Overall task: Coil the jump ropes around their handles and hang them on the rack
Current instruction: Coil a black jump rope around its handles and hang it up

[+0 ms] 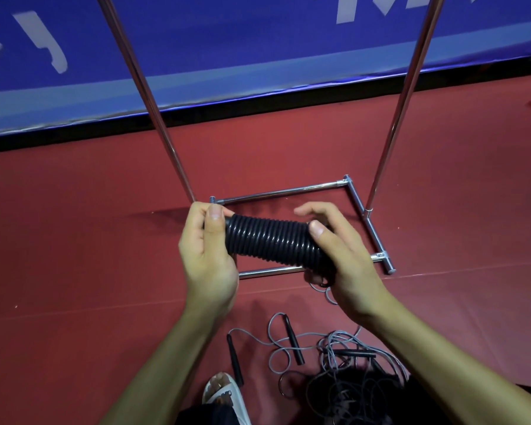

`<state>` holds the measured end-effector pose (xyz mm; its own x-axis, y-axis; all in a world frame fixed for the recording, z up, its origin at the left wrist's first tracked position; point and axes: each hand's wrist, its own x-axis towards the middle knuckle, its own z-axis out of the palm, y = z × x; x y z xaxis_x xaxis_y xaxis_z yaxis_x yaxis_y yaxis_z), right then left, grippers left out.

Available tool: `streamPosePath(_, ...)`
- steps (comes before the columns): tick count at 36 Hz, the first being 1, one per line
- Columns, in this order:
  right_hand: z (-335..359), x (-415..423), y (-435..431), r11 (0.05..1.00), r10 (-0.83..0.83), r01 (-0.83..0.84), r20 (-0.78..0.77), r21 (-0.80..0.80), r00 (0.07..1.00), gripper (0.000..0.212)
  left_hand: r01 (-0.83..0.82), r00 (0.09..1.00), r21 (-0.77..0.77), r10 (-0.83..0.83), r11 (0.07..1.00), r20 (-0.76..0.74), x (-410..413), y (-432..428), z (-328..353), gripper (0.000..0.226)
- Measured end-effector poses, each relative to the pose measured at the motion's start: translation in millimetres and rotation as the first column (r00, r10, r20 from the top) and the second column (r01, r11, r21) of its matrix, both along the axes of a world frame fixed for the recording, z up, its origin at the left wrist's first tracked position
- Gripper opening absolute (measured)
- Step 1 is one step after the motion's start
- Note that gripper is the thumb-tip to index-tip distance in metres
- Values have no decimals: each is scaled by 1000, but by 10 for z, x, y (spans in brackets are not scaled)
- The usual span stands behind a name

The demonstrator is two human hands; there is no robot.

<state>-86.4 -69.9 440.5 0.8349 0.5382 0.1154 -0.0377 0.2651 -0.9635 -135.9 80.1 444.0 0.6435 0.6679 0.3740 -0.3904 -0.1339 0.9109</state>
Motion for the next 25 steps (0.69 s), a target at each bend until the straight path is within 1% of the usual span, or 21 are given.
streamPosePath(2,-8,-28,6,994,45,-38,-65,101,997,35,10,1000,-10,-10,1000,6,4,-9,7,28)
streamPosePath(4,-3,-44,18,980,74,-54,-101,191,992,44,21,1000,-22,-21,1000,9,6,-11,16,28)
streamPosePath(6,-4,-42,24,966,108,-83,-92,243,990,51,28,1000,-30,-28,999,11,8,-7,23,27)
streamPosePath(9,-15,-42,23,963,130,-118,-36,243,991,54,36,999,-51,-35,998,9,5,-4,32,26)
streamPosePath(14,-34,-35,6,953,176,-159,-41,256,984,71,35,999,-133,-34,990,12,12,-2,36,24)
streamPosePath(17,-54,-21,3,946,180,-167,-24,277,983,67,45,999,-185,-44,982,11,14,-7,40,25)
streamPosePath(19,-50,-14,1,947,149,-147,14,286,989,63,53,999,-224,-52,973,13,16,-11,44,25)
streamPosePath(21,-25,-7,0,965,76,-96,89,245,993,63,55,998,-260,-54,964,10,21,-13,50,26)
streamPosePath(23,-5,-14,6,987,8,-38,192,155,981,64,48,999,-279,-47,959,9,30,-12,60,26)
streamPosePath(25,9,-23,24,995,-26,6,209,95,978,73,46,999,-294,-43,955,16,39,-14,70,26)
